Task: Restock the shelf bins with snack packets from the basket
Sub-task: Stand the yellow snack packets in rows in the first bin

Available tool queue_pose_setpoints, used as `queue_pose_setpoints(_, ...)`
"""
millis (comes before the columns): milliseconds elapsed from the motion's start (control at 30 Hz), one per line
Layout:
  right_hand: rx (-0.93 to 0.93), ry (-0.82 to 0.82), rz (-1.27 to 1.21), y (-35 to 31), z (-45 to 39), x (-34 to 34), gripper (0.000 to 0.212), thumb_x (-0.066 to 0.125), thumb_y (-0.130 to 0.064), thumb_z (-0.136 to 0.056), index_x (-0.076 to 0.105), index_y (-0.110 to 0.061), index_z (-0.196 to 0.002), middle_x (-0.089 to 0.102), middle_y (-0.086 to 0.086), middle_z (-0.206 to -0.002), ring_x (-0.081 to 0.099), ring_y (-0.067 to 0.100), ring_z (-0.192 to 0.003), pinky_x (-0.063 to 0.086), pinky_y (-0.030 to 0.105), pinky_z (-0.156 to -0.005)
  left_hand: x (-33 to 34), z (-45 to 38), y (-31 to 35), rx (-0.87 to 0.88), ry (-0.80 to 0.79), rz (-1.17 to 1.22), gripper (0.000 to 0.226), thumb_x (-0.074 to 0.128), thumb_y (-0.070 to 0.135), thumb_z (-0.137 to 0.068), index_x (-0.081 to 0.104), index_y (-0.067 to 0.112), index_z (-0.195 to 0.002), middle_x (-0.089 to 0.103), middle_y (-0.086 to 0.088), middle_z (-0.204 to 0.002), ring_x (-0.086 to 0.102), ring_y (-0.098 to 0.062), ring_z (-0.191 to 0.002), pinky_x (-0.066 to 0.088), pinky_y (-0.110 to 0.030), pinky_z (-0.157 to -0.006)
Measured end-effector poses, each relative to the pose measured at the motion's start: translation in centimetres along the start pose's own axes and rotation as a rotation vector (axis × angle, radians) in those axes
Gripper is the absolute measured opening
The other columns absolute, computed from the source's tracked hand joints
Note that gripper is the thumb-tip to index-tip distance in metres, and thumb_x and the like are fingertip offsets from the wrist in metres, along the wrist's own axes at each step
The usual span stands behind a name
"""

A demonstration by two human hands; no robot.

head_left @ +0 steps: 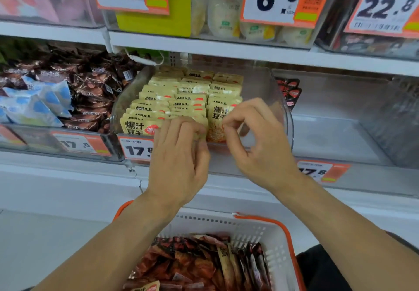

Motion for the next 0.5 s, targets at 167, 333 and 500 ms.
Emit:
queue_pose_setpoints(167, 0.232, -0.639, 0.115, 2.5, 7.4, 0.9, 0.011, 0.058, -0.015, -0.092, 0.061, -0.018, -0.102, 0.059, -0.006, -0.098, 0.059, 0.012, -0.083, 0.049, 0.033, -0.074, 2.2, 2.7, 0.9, -0.216, -0.366, 0.057, 0.010, 0.050, 0.021, -0.088, 0.053, 0.013, -0.094, 0.057, -0.001, -0.089, 0.053, -0.025, -0.076, 0.042, -0.037, -0.062)
queue_pose_setpoints(333, 0.528, -1.325, 0.359, 7.1, 18.5, 1.8, 0.031, 0.053, -0.028, -0.096, 0.059, -0.015, -0.125, 0.062, 0.007, -0.126, 0.058, 0.028, -0.116, 0.048, 0.038, -0.095, 6.7, 7.5, 1.8, -0.268, -1.090, -0.148, 0.021, 0.046, 0.025, -0.097, 0.059, 0.009, -0.097, 0.065, -0.011, -0.092, 0.061, -0.032, -0.084, 0.050, -0.038, -0.069)
queue_pose_setpoints(500, 0.676, -1.394, 0.326, 8.9, 25.8, 3.1, 0.047, 0.049, -0.024, -0.096, 0.050, -0.024, -0.143, 0.043, 0.009, -0.149, 0.044, 0.031, -0.134, 0.043, 0.042, -0.107, 11.6, 16.5, 1.1, -0.431, -1.337, 0.015, 0.015, 0.048, 0.017, -0.090, 0.058, 0.007, -0.084, 0.054, -0.008, -0.070, 0.057, -0.027, -0.071, 0.047, -0.038, -0.061)
Point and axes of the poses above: each hand's wrist, its own z-axis away from the middle knuckle, its own x-axis out of the palm, y = z × x, the point moved 1 cm from there along -z, towards the middle knuckle
